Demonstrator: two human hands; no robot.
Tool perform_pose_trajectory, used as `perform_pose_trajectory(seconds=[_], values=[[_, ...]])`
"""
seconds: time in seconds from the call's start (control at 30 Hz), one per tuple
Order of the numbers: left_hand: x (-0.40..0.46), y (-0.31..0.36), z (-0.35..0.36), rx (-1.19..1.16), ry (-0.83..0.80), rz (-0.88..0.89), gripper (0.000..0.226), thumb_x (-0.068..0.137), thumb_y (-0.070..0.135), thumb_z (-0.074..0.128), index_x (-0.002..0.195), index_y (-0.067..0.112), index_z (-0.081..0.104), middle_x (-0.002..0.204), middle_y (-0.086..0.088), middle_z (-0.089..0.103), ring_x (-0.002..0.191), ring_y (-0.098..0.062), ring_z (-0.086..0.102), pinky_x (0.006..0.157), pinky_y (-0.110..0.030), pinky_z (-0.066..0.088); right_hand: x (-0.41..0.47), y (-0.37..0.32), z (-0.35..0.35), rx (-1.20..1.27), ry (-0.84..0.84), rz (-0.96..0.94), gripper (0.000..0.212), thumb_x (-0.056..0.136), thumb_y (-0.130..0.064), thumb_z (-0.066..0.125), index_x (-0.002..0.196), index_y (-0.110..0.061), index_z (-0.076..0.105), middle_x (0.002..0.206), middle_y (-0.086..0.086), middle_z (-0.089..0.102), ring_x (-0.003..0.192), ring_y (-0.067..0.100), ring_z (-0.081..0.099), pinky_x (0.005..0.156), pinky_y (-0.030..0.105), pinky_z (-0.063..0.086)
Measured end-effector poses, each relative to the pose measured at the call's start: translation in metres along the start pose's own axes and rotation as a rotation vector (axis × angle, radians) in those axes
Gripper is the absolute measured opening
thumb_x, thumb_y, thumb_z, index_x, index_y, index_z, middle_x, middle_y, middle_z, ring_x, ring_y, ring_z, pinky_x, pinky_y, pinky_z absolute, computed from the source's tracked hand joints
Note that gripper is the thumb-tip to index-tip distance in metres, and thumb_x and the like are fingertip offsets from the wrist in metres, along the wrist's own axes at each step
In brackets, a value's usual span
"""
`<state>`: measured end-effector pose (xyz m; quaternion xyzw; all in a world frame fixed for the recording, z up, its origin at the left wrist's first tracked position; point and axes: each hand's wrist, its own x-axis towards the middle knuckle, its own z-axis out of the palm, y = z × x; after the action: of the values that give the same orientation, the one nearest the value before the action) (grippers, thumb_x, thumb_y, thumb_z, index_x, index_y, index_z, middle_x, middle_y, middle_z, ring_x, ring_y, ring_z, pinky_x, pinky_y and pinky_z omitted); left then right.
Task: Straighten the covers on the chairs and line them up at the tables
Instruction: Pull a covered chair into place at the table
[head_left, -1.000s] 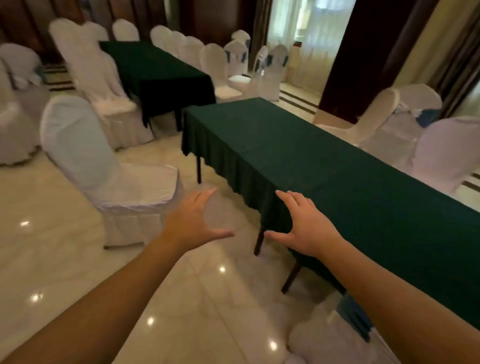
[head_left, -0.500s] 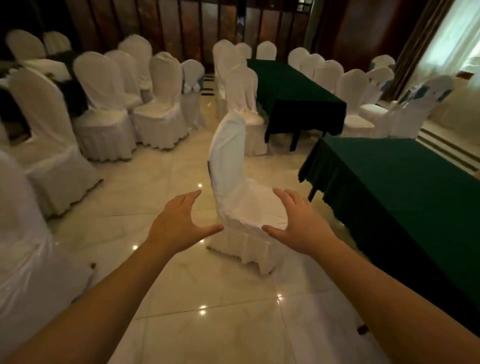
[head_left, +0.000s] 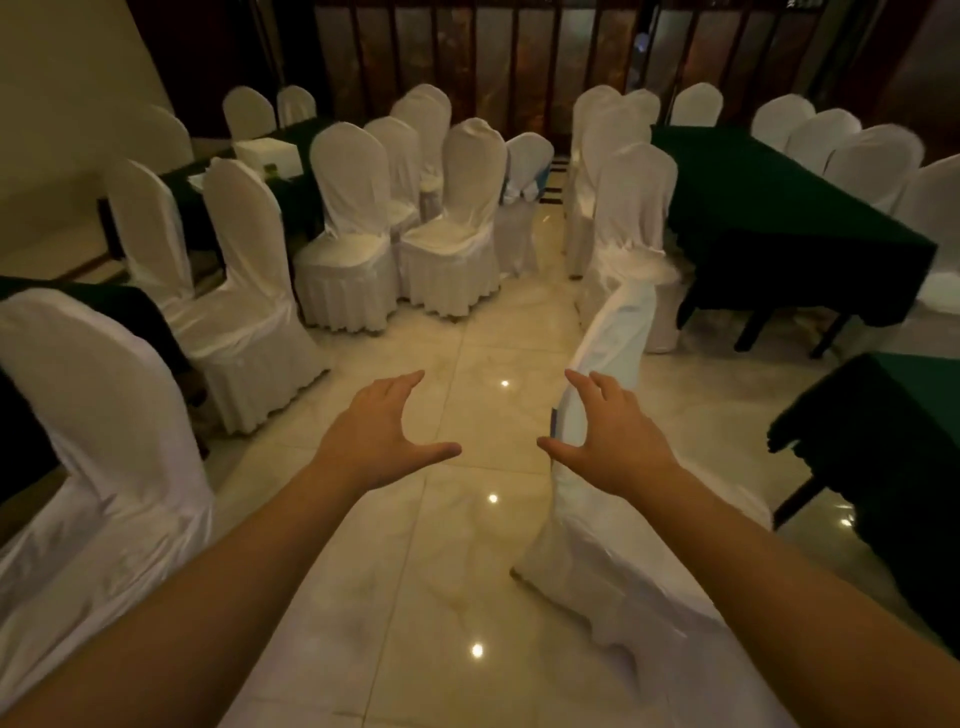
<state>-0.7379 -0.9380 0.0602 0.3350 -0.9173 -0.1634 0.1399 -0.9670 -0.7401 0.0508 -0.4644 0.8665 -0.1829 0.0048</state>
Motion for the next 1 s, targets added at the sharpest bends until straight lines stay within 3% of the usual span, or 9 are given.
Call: perform_pose_trajectory(seconds=[0.43,0.6,0.7,0.9,1.0], values=[[0.281,-0.039,0.032,-0.021,-0.034,0.111,0.122,0.047,0.101,0.052,0.149,0.04,0.026,0.152,0.011,0.038,0.135,-0.016,0.037,0.105,-0.04,0.04,0.23,0.045,0.022,-0.142,0.023,0.232,0.096,0.078,-0.076,0.062,0.153,-0.034,0.019,0.162,0.004,0.023,0.14,0.032,0.033,0.1,0.053,0.048],[0.404,-0.064,0.063,-0.042,-0.128,0.279,0.123,0.046,0.101,0.053,0.15,0.041,0.023,0.153,0.008,0.038,0.136,-0.017,0.037,0.104,-0.041,0.04,0.29,0.073,0.048,-0.195,0.094,0.453,0.101,0.073,-0.085,0.056,0.152,-0.038,0.013,0.164,0.006,0.021,0.142,0.037,0.031,0.1,0.058,0.044],[0.487,-0.074,0.075,-0.062,-0.225,0.422,0.122,0.048,0.1,0.054,0.15,0.04,0.024,0.152,0.007,0.039,0.135,-0.018,0.037,0.105,-0.043,0.042,0.321,0.076,0.063,-0.213,0.165,0.639,0.103,0.074,-0.08,0.062,0.153,-0.038,0.013,0.162,0.006,0.023,0.139,0.037,0.034,0.098,0.059,0.045],[0.579,-0.048,0.086,-0.085,-0.339,0.656,0.123,0.049,0.098,0.055,0.151,0.035,0.025,0.153,0.005,0.038,0.136,-0.02,0.036,0.106,-0.041,0.039,0.332,0.051,0.063,-0.188,0.228,0.868,0.099,0.078,-0.07,0.068,0.154,-0.029,0.019,0.156,0.009,0.029,0.131,0.035,0.039,0.096,0.049,0.046],[0.615,-0.011,0.099,-0.117,-0.407,0.788,0.121,0.05,0.095,0.06,0.15,0.035,0.027,0.15,0.005,0.041,0.132,-0.02,0.041,0.103,-0.04,0.041,0.33,0.052,0.062,-0.148,0.304,0.969,0.096,0.074,-0.066,0.075,0.148,-0.034,0.023,0.145,0.006,0.038,0.122,0.03,0.045,0.088,0.045,0.047]])
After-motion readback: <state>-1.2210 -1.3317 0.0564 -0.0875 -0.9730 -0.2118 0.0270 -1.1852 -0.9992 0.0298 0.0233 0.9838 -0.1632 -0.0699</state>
